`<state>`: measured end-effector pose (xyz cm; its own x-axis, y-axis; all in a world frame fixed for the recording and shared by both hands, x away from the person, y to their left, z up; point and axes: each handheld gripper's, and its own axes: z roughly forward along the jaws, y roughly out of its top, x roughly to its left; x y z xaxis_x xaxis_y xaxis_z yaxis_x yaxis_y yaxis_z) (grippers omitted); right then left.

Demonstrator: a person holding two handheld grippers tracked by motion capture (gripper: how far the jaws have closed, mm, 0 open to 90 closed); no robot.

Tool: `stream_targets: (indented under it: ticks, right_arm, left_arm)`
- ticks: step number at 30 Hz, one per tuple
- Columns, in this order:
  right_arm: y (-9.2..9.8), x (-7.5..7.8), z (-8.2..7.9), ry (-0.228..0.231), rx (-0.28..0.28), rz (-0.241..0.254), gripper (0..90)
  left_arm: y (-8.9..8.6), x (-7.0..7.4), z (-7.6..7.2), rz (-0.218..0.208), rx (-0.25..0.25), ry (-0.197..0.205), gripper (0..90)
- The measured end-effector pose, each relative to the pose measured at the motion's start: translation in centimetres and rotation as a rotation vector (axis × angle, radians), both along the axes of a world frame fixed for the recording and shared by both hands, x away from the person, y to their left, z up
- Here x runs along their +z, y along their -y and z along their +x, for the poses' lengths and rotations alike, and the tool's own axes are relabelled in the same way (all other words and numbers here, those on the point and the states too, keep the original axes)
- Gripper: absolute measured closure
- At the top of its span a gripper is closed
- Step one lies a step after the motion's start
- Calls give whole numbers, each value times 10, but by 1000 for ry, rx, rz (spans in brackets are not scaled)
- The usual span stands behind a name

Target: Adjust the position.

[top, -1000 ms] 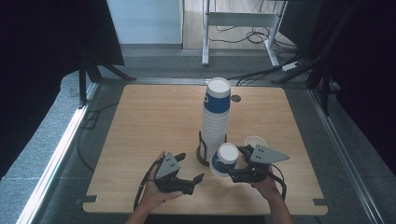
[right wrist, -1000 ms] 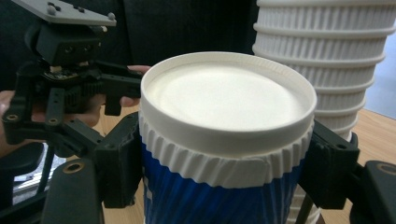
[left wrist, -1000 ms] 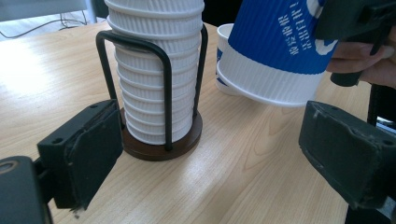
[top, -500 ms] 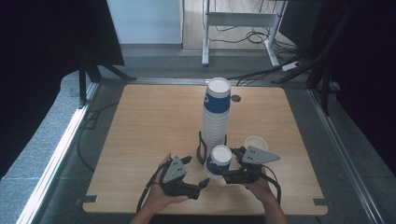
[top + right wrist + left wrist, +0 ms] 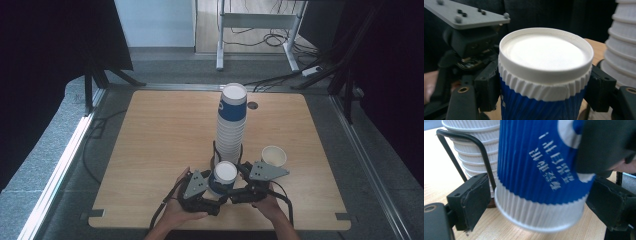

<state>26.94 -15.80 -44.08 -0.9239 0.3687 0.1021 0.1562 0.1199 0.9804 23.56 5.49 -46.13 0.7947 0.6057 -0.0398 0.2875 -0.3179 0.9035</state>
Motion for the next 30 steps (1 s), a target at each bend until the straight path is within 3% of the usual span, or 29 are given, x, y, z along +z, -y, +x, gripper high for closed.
stream_targets:
  ticks: [5, 18, 24, 30]
  right_arm:
    - [-2, -1, 0, -5, 9, -7, 260]
    - [-2, -5, 4, -37, 1, -30, 209]
    - [3, -2, 5, -37, -6, -21, 179]
    - [15, 6, 5, -18, -16, -12, 176]
  left_arm:
    - [0, -2, 0, 0, -3, 9, 141]
    - [0, -6, 2, 47, -9, 23, 163]
    - [1, -8, 1, 99, -8, 46, 165]
    - [-1, -10, 3, 176, 5, 73, 166]
